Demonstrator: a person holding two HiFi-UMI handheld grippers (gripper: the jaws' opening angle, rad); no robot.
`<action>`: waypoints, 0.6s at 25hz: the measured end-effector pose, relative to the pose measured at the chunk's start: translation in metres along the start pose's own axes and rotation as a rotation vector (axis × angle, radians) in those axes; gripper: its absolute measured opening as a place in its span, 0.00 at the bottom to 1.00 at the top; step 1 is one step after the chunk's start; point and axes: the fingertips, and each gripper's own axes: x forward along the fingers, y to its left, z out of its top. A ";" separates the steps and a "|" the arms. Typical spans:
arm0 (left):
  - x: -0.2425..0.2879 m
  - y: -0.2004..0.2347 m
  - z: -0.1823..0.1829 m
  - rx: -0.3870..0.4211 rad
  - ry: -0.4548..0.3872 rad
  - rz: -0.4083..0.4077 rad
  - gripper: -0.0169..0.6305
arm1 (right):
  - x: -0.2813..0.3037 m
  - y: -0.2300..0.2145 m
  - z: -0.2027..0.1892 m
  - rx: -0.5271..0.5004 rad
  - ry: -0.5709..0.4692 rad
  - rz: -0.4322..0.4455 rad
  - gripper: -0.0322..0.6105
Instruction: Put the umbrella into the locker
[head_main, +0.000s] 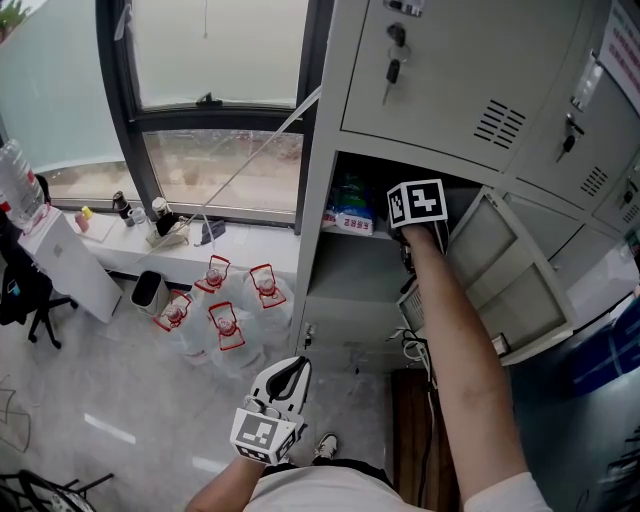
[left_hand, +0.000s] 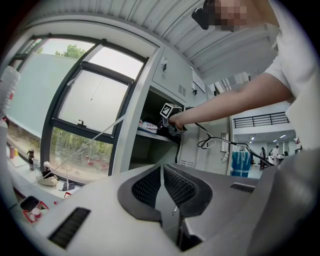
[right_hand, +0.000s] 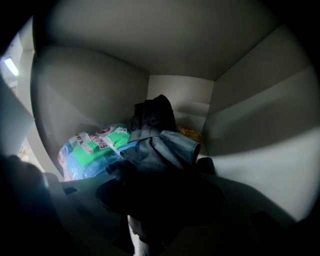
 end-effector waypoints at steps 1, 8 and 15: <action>-0.001 0.000 0.000 0.000 0.002 0.001 0.09 | 0.000 0.000 0.001 0.017 -0.002 0.006 0.44; -0.002 -0.003 -0.003 0.000 0.012 0.003 0.09 | -0.003 0.002 0.006 0.079 -0.026 0.050 0.50; 0.003 -0.012 -0.004 0.001 0.013 -0.014 0.09 | -0.007 0.000 0.006 0.111 -0.053 0.042 0.52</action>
